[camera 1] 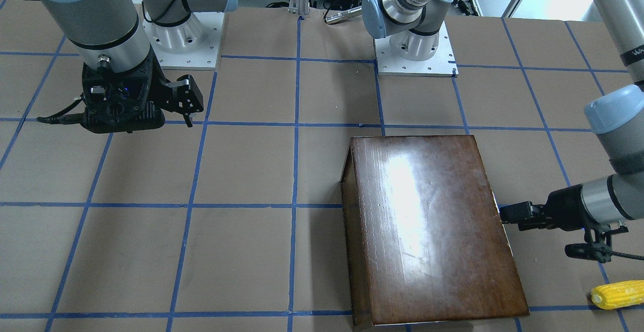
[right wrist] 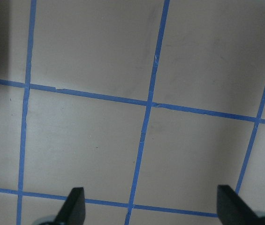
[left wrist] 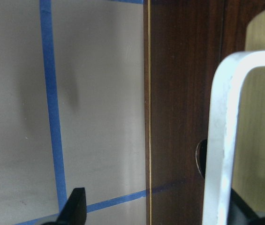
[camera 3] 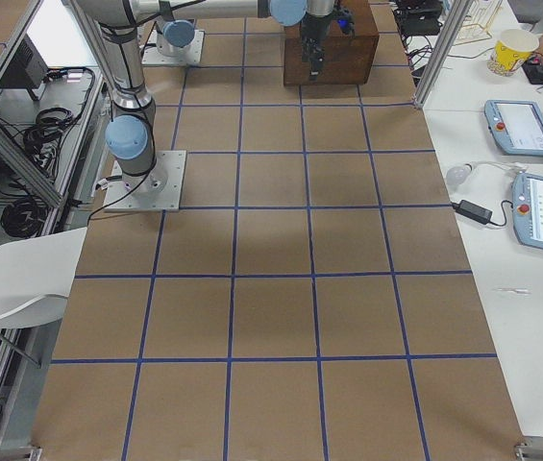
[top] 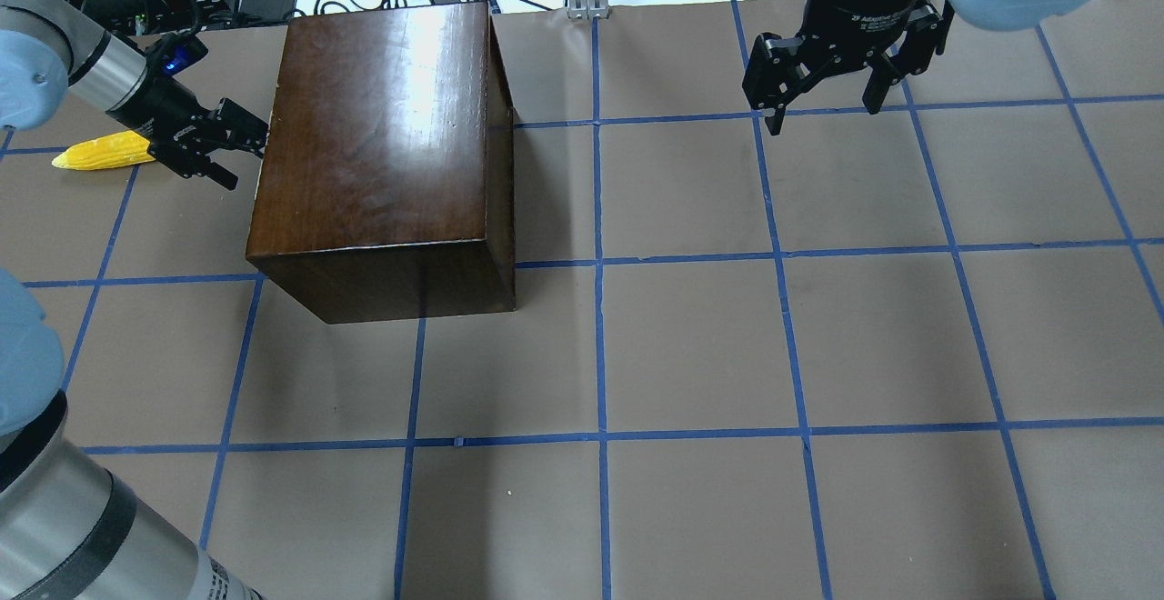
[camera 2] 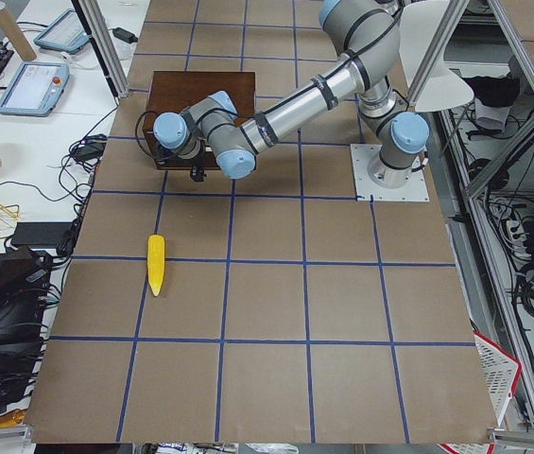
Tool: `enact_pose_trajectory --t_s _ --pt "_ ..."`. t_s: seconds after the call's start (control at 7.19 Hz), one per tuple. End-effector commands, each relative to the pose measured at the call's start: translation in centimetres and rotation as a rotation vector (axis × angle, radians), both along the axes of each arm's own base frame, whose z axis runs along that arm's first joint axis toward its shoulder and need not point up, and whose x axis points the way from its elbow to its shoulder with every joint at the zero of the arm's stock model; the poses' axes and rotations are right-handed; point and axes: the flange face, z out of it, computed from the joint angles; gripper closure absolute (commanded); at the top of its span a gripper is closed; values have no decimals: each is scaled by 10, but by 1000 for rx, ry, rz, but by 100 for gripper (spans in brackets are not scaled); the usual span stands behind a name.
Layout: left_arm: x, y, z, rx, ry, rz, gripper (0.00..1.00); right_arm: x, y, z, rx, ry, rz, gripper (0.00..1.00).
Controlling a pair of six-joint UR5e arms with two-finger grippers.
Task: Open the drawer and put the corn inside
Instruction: 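Close the left gripper on the white drawer handle, then pull the drawer handle away from the cabinet with the left gripper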
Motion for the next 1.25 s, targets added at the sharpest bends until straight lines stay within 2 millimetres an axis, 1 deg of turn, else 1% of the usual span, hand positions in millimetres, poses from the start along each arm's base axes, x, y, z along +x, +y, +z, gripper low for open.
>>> enact_pose_trajectory --t_s 0.0,0.7,0.83,1.11 --pt "5 1 1 12 -49 -14 0 0 0 0 0 0 0 0" --pt "11 2 8 2 -58 -10 0 0 0 0 -1 0 0 0" --pt "15 3 8 13 -86 -15 0 0 0 0 -1 0 0 0" --pt "17 4 8 18 -98 -20 0 0 0 0 0 0 1 0"
